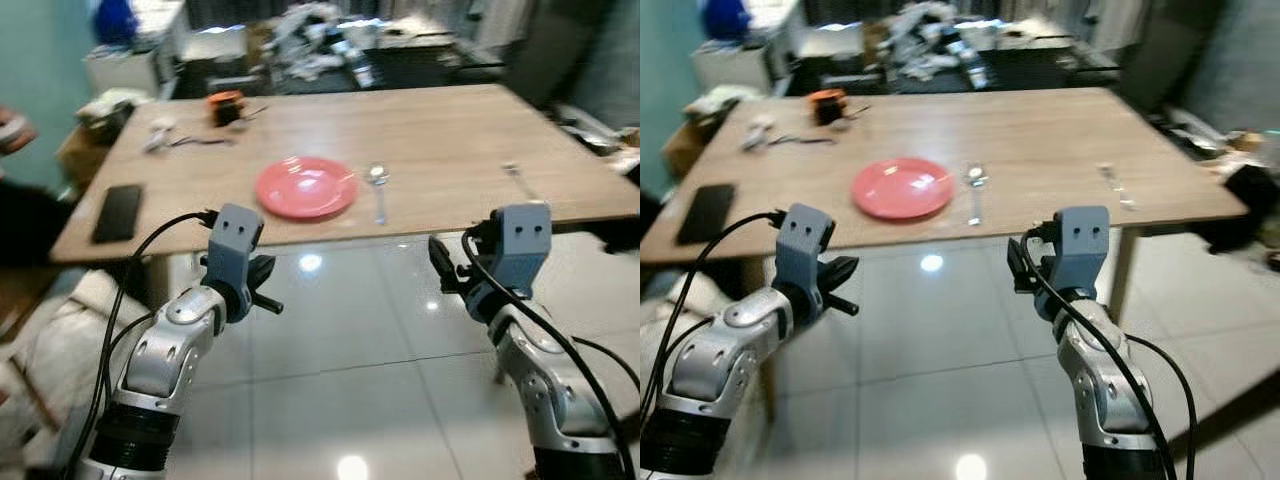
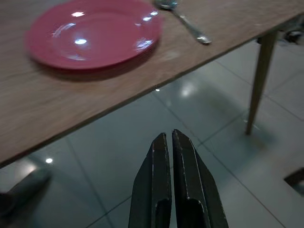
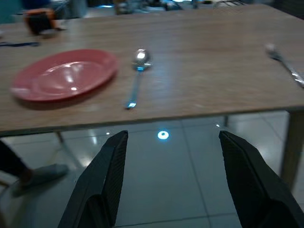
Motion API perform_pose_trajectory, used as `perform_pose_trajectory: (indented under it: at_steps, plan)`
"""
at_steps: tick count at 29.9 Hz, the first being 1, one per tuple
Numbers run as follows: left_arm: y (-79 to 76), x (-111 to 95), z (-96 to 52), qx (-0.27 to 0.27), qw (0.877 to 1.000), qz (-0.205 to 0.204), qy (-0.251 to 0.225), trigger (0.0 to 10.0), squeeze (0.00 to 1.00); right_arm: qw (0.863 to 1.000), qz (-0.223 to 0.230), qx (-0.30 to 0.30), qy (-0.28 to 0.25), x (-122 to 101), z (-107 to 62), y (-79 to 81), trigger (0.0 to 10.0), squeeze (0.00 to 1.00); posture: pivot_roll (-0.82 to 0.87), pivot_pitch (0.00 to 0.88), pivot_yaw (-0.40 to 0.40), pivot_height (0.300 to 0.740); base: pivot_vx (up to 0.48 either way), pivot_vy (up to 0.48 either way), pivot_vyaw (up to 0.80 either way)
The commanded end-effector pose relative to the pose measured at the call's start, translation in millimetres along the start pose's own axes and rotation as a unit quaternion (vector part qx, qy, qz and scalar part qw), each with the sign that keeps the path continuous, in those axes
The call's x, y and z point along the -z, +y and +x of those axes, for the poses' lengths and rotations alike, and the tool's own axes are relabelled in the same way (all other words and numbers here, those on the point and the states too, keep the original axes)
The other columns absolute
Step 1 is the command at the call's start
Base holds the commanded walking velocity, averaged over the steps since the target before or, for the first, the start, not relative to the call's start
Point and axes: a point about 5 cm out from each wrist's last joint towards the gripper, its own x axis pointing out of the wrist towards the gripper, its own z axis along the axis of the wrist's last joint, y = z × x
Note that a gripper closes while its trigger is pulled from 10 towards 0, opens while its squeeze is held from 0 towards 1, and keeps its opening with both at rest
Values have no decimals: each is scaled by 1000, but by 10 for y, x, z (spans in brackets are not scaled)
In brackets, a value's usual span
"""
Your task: Setting the table
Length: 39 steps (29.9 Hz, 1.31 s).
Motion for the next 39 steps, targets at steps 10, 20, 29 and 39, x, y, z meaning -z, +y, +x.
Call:
perform_pose_trajectory:
  at_steps: [10, 20, 29, 39]
  plan:
    - [32, 23, -14, -11, 1000, -4, -1, 10000, 0, 1000, -2, 0, -2, 5, 6, 3, 10000, 0, -17, 161, 98, 740, 0, 0, 0]
    - [26, 20, -7, -14, 1000, 3, -6, 10000, 0, 1000, 5, 1, -12, -18, 20, 16, 10000, 0, -17, 156, 100, 740, 0, 0, 0]
    - [48, 7, 6, -28, 1000, 2, -11, 10000, 0, 1000, 11, 7, -22, -48, 37, 14, 10000, 0, -15, 160, 100, 740, 0, 0, 0]
    - [67, 23, 15, -36, 999, 10, -5, 10000, 0, 1000, 11, 6, -22, -52, 38, 28, 10000, 0, -14, 164, 102, 740, 0, -432, 0]
